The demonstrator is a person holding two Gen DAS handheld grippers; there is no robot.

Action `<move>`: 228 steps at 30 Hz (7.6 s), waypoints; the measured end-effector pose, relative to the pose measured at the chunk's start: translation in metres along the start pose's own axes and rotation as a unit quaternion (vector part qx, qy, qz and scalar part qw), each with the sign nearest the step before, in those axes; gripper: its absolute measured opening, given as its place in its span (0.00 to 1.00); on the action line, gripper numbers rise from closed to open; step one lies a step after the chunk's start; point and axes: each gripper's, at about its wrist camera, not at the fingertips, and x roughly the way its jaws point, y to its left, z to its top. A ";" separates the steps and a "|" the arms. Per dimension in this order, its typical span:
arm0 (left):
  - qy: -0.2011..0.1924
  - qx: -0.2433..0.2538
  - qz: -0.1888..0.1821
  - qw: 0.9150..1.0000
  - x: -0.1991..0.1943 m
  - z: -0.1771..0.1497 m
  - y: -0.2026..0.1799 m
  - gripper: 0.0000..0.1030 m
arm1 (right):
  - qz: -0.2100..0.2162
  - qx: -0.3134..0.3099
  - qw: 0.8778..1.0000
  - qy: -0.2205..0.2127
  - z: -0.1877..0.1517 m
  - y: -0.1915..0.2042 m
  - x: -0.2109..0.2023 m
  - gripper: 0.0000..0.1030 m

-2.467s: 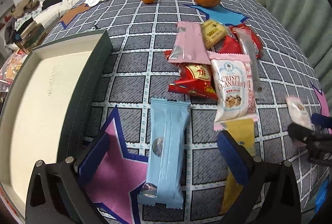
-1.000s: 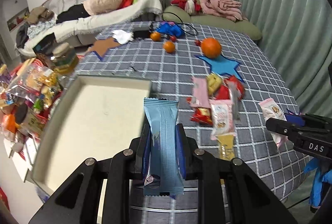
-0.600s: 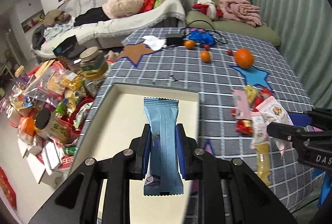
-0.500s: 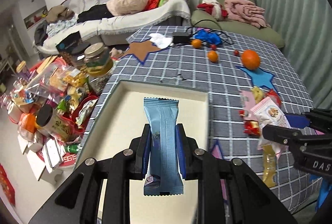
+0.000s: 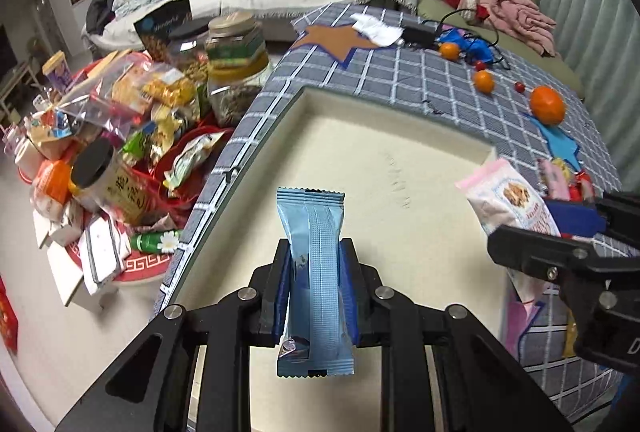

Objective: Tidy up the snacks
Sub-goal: 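Carry both packs into the cream tray and open both grippers, then move both grippers back over the snack pile, then position the right gripper over the yellow bar and left over the pink bar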

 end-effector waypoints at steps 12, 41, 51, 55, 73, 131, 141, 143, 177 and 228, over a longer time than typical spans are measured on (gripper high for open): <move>0.017 -0.007 0.017 1.000 0.023 -0.004 0.014 0.60 | 0.004 0.000 1.000 0.012 0.020 0.014 0.031 0.43; -0.007 0.136 -0.058 0.989 -0.017 -0.006 -0.151 0.79 | -0.089 0.214 0.973 -0.016 -0.095 -0.187 -0.052 0.98; 0.012 0.149 -0.076 0.986 -0.002 0.008 -0.205 0.79 | -0.086 0.258 0.962 -0.008 -0.127 -0.229 -0.054 0.98; 0.006 0.143 -0.050 0.989 0.000 0.005 -0.196 0.79 | -0.073 0.237 0.969 0.003 -0.142 -0.211 -0.052 0.98; 0.050 0.154 -0.074 0.984 0.051 0.045 -0.255 0.79 | -0.177 0.127 0.976 -0.010 -0.153 -0.206 -0.030 0.99; 0.011 0.154 -0.071 0.985 0.002 -0.033 -0.194 0.76 | -0.232 0.079 0.969 -0.018 -0.183 -0.256 -0.068 0.99; 0.040 0.168 -0.078 0.982 0.053 0.000 -0.217 0.78 | -0.181 0.136 0.974 -0.026 -0.170 -0.283 -0.059 0.99; 0.040 0.156 -0.077 0.984 0.056 0.004 -0.214 0.78 | -0.179 0.132 0.975 -0.024 -0.168 -0.284 -0.059 0.99; 0.001 0.145 -0.091 0.985 0.027 -0.057 -0.222 1.00 | -0.207 0.215 0.954 -0.030 -0.198 -0.235 -0.063 1.00; -0.034 0.138 -0.097 0.985 0.024 -0.067 -0.218 1.00 | -0.223 0.190 0.952 -0.091 -0.209 -0.222 -0.062 1.00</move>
